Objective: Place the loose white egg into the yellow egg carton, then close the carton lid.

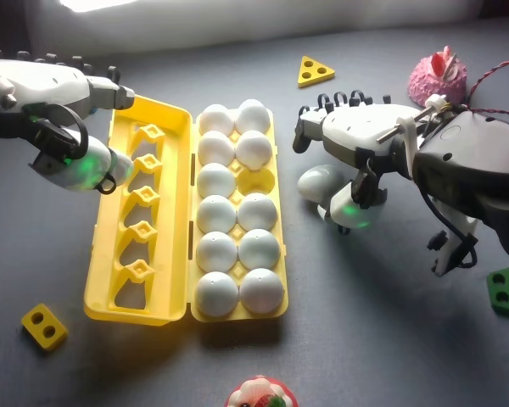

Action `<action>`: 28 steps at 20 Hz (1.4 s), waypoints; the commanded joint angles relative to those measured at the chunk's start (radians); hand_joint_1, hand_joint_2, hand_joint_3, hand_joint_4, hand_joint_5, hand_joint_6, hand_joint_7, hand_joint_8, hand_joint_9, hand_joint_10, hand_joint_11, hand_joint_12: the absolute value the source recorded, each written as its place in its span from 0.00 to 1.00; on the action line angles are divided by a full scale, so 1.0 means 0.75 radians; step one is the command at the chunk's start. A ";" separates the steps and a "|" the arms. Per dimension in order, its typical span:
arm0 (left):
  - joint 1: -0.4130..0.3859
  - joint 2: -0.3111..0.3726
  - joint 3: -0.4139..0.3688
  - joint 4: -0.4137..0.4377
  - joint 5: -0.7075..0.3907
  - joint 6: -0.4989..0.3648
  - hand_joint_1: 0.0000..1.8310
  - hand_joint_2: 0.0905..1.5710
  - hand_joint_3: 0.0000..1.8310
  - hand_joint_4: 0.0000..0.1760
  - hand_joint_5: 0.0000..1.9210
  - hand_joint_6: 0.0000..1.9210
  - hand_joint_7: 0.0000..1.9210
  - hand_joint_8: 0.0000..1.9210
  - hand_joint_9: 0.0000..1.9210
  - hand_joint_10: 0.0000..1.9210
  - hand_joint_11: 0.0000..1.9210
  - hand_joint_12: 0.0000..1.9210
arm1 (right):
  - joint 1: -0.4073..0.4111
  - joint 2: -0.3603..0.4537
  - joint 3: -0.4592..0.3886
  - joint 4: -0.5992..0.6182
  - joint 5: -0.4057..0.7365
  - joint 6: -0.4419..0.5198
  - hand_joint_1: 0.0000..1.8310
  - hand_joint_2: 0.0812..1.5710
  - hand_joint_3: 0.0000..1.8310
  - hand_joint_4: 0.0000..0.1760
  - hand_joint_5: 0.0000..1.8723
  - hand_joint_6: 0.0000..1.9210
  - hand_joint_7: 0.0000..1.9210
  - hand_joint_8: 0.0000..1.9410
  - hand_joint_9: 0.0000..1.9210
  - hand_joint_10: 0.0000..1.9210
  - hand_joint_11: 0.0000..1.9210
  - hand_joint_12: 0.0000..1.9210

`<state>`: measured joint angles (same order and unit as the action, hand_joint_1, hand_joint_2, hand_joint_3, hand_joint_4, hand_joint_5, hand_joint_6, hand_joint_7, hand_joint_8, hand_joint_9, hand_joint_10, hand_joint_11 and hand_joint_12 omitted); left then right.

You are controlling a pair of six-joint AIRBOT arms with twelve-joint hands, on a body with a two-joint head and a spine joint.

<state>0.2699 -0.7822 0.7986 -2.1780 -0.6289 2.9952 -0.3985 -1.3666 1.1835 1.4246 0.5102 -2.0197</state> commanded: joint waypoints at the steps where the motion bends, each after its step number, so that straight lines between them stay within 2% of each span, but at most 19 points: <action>1: -0.021 0.002 0.006 0.060 0.036 0.004 0.23 0.86 0.00 0.28 0.05 0.00 0.05 0.00 0.06 0.00 0.00 0.37 | 0.003 0.002 0.005 -0.055 0.048 0.005 0.63 0.49 0.34 0.00 0.04 0.47 0.00 0.00 0.00 0.00 0.00 0.00; 2: -0.023 0.002 0.007 0.060 0.037 0.004 0.25 0.86 0.00 0.29 0.05 0.00 0.06 0.00 0.06 0.00 0.00 0.37 | 0.003 -0.001 0.008 -0.055 0.047 0.006 0.63 0.49 0.34 0.00 0.04 0.46 0.00 0.00 0.00 0.00 0.00 0.00; 3: -0.025 0.002 0.009 0.061 0.039 0.004 0.27 0.85 0.00 0.23 0.07 0.01 0.08 0.01 0.08 0.01 0.00 0.42 | 0.003 -0.003 0.012 -0.055 0.047 0.006 0.62 0.50 0.35 0.00 0.03 0.46 0.00 0.00 0.00 0.00 0.00 0.00; 5: -0.029 0.003 0.009 0.061 0.039 0.004 0.26 0.85 0.00 0.23 0.08 0.01 0.08 0.00 0.09 0.01 0.00 0.44 | 0.004 -0.004 0.012 -0.055 0.047 0.007 0.61 0.50 0.35 0.00 0.03 0.47 0.00 0.00 0.00 0.00 0.00 0.00; 7: -0.031 0.003 0.006 0.063 0.041 0.004 0.23 0.86 0.00 0.24 0.07 0.00 0.06 0.00 0.07 0.00 0.00 0.39 | 0.003 -0.004 0.012 -0.055 0.046 0.008 0.61 0.50 0.35 0.00 0.03 0.47 0.00 0.00 0.00 0.00 0.00 0.00; 8: -0.031 0.003 0.004 0.063 0.040 0.004 0.25 0.86 0.00 0.24 0.07 0.00 0.07 0.00 0.07 0.00 0.00 0.39 | 0.002 -0.005 0.012 -0.055 0.045 0.008 0.62 0.49 0.34 0.00 0.03 0.47 0.00 0.00 0.00 0.00 0.00 0.00; 9: -0.032 0.003 0.003 0.063 0.040 0.004 0.24 0.86 0.00 0.25 0.05 0.00 0.06 0.00 0.06 0.00 0.00 0.31 | 0.002 -0.005 0.013 -0.055 0.045 0.008 0.61 0.49 0.34 0.00 0.04 0.48 0.00 0.00 0.00 0.00 0.00 0.00; 10: -0.033 0.003 0.003 0.063 0.039 0.004 0.24 0.86 0.00 0.25 0.05 0.00 0.06 0.00 0.06 0.00 0.00 0.31 | 0.002 -0.005 0.014 -0.055 0.045 0.008 0.61 0.49 0.34 0.00 0.04 0.48 0.00 0.00 0.00 0.00 0.00 0.00; 17: -0.038 0.003 0.007 0.087 0.053 0.004 0.24 0.86 0.00 0.27 0.07 0.00 0.07 0.00 0.08 0.00 0.00 0.38 | 0.001 -0.006 0.019 -0.055 0.045 0.008 0.60 0.49 0.35 0.00 0.03 0.50 0.00 0.00 0.00 0.00 0.00 0.00; 20: -0.036 0.003 0.007 0.088 0.054 0.004 0.24 0.86 0.00 0.24 0.07 0.00 0.07 0.00 0.07 0.00 0.00 0.39 | -0.001 -0.006 0.023 -0.055 0.045 0.010 0.62 0.48 0.36 0.00 0.04 0.52 0.01 0.00 0.00 0.00 0.00 0.00; 21: -0.035 0.003 0.008 0.088 0.054 0.004 0.24 0.86 0.00 0.20 0.07 0.00 0.07 0.00 0.08 0.00 0.00 0.36 | -0.001 -0.006 0.024 -0.055 0.045 0.012 0.61 0.48 0.36 0.00 0.04 0.52 0.01 0.00 0.00 0.00 0.00 0.00; 24: -0.031 0.003 0.013 0.088 0.059 0.004 0.26 0.85 0.00 0.22 0.08 0.00 0.08 0.00 0.08 0.00 0.00 0.41 | -0.003 -0.006 0.024 -0.055 0.045 0.012 0.59 0.50 0.36 0.00 0.05 0.53 0.01 0.00 0.00 0.00 0.00 0.00; 25: -0.031 0.003 0.014 0.088 0.059 0.004 0.24 0.86 0.00 0.24 0.07 0.00 0.07 0.00 0.07 0.00 0.00 0.38 | -0.004 -0.006 0.024 -0.055 0.045 0.012 0.57 0.52 0.33 0.00 0.12 0.55 0.02 0.00 0.00 0.00 0.00 0.00; 27: -0.031 0.003 0.013 0.087 0.059 0.004 0.26 0.86 0.00 0.23 0.06 0.00 0.07 0.00 0.07 0.00 0.00 0.38 | -0.006 -0.007 0.024 -0.055 0.045 0.012 0.54 0.60 0.22 0.00 0.19 0.56 0.06 0.00 0.01 0.00 0.00 0.00; 28: -0.031 0.003 0.014 0.083 0.058 0.004 0.23 0.86 0.00 0.25 0.06 0.00 0.07 0.00 0.07 0.00 0.00 0.31 | -0.006 -0.008 0.024 -0.055 0.045 0.012 0.54 0.62 0.19 0.00 0.24 0.53 0.08 0.01 0.02 0.01 0.00 0.00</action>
<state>0.2554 -0.7822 0.8040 -2.1624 -0.6178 2.9952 -0.4046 -1.3739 1.1973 1.4246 0.5087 -2.0159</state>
